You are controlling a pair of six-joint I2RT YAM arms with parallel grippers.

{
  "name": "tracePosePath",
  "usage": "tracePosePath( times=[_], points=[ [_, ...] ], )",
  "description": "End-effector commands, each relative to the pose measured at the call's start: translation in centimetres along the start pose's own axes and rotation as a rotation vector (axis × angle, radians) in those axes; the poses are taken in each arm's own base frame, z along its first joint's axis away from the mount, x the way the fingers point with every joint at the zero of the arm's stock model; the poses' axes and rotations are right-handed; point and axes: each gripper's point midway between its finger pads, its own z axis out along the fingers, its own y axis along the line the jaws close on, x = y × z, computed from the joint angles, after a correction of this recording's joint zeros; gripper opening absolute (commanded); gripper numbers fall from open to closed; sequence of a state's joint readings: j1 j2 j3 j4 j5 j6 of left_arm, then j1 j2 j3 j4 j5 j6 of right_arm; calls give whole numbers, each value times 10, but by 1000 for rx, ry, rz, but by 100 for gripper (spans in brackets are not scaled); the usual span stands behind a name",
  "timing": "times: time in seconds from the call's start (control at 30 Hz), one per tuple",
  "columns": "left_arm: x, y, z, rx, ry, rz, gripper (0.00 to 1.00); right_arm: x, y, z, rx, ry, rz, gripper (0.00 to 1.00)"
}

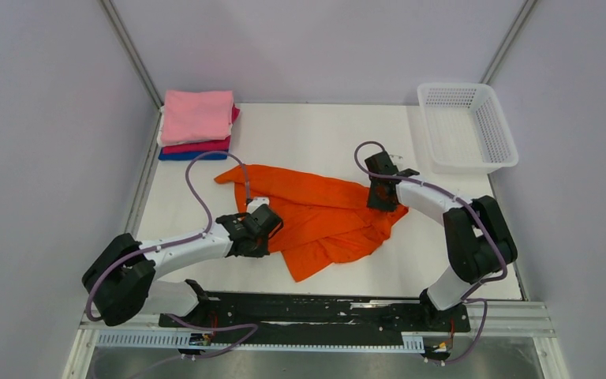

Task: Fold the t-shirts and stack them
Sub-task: Flatten out the tshirt

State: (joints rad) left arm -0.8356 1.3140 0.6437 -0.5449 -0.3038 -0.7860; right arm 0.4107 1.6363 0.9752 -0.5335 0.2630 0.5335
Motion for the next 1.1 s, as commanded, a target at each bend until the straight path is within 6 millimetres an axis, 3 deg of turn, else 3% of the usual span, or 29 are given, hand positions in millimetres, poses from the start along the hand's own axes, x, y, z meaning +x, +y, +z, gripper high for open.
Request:
tracePosePath(
  times=[0.0,0.1,0.17,0.27,0.37,0.43,0.5,0.57,0.73,0.8,0.93,1.07],
  points=[
    [-4,14,-7,-37,-54,-42,0,-18,6,-14,-42,-73,45,29],
    [-4,17,-9,-40,-62,-57,0,-15,0,-20,-43,-86,49,18],
    [-7,17,-11,-38,-77,-67,0,-14,-3,-27,-52,-98,57,2],
    [-23,18,-23,-39,-141,-89,0,-24,-7,-50,-95,-155,94,0],
    [-60,17,-51,-21,-282,-125,0,-46,-12,-85,-151,-258,144,0],
    [-90,15,-80,29,-412,-147,0,-67,-18,-116,-195,-353,185,0],
    [-121,17,-118,83,-558,-169,0,-88,-27,-153,-236,-467,232,0],
    [-150,24,-171,155,-728,-210,0,-110,-40,-197,-269,-602,276,0],
    [-193,58,-290,239,-1050,-276,0,-139,-70,-307,-339,-907,346,0],
    [-200,72,-338,297,-1166,-302,0,-143,-79,-354,-394,-1014,356,0],
    [-204,81,-432,497,-1372,-258,0,-141,-96,-447,-520,-1199,369,0],
    [-199,86,-497,604,-1454,-159,0,-127,-101,-528,-668,-1338,294,0]
  ],
)
